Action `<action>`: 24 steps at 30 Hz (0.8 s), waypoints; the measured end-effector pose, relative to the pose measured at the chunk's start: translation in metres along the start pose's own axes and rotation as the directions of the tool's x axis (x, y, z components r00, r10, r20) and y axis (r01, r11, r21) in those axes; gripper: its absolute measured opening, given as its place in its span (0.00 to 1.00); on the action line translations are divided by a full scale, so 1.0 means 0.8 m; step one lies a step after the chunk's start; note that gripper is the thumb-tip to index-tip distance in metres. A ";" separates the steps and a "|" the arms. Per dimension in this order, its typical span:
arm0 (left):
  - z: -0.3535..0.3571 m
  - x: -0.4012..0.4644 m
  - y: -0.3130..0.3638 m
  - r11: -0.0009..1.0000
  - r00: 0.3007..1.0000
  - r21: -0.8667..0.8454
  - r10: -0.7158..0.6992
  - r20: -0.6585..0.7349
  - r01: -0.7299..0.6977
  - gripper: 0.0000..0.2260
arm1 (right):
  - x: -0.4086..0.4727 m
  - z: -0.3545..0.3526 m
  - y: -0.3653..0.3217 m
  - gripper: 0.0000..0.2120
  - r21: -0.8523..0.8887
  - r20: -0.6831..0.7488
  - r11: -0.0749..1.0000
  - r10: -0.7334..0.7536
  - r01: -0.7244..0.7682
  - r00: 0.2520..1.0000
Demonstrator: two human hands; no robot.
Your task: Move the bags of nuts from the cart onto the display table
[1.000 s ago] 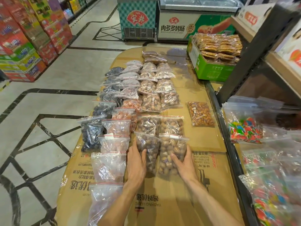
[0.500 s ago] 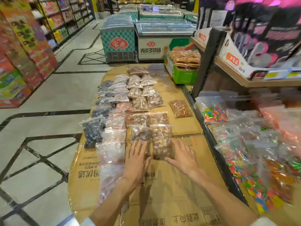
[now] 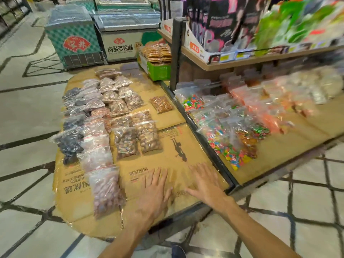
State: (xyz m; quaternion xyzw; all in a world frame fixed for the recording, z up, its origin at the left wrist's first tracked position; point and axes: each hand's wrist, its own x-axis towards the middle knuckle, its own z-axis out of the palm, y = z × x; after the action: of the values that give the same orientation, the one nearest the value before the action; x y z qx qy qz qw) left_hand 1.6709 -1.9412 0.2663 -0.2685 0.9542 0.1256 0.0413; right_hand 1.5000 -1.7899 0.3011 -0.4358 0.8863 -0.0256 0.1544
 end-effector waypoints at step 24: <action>0.131 0.081 0.694 0.778 0.771 0.067 0.600 0.212 -0.624 0.47 | -0.356 0.001 0.589 0.48 0.146 -0.084 0.799 0.597 -0.583 0.798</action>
State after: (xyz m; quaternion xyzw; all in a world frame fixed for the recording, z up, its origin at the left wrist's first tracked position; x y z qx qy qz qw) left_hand 1.3270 -1.4888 0.2767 0.0732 0.9879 0.0917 0.1011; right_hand 1.3030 -1.2762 0.2874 -0.1258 0.9830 -0.0534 0.1226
